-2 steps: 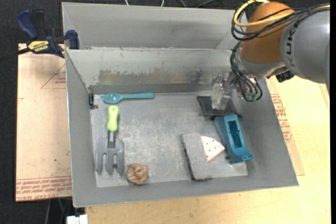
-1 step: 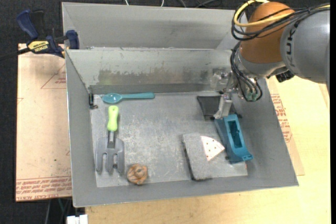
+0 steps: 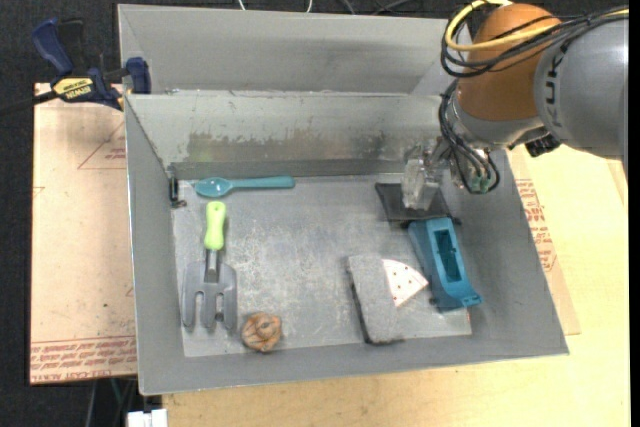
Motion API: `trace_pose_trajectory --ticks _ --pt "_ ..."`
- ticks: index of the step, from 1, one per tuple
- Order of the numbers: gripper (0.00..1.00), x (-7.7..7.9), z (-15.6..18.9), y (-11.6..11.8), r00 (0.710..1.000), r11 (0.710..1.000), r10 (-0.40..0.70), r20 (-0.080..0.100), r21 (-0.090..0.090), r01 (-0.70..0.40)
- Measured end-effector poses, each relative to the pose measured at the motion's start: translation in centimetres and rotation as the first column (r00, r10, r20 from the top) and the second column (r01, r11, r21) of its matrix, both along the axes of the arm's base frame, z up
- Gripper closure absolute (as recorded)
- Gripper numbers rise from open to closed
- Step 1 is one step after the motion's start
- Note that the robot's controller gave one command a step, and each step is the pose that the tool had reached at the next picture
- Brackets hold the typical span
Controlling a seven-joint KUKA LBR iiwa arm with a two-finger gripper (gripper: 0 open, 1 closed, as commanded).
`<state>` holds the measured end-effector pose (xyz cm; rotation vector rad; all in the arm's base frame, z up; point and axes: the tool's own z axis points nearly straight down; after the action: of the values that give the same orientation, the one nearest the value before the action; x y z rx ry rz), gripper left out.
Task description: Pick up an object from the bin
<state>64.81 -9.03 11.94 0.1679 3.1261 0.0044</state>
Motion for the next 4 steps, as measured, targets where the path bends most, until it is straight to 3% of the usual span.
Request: trace_pose_trajectory --ticks 1,2,3,4 --pt "0.0 0.0 0.0 0.0 1.0 1.0 0.0 0.0 0.0 0.0" --pt "1.0 0.0 0.0 0.0 1.0 1.0 0.0 0.0 0.0 0.0" --pt "0.0 0.0 0.0 0.0 1.0 1.0 0.0 0.0 0.0 0.0" --pt "0.0 0.0 0.0 0.0 1.0 1.0 0.0 0.0 0.0 0.0"
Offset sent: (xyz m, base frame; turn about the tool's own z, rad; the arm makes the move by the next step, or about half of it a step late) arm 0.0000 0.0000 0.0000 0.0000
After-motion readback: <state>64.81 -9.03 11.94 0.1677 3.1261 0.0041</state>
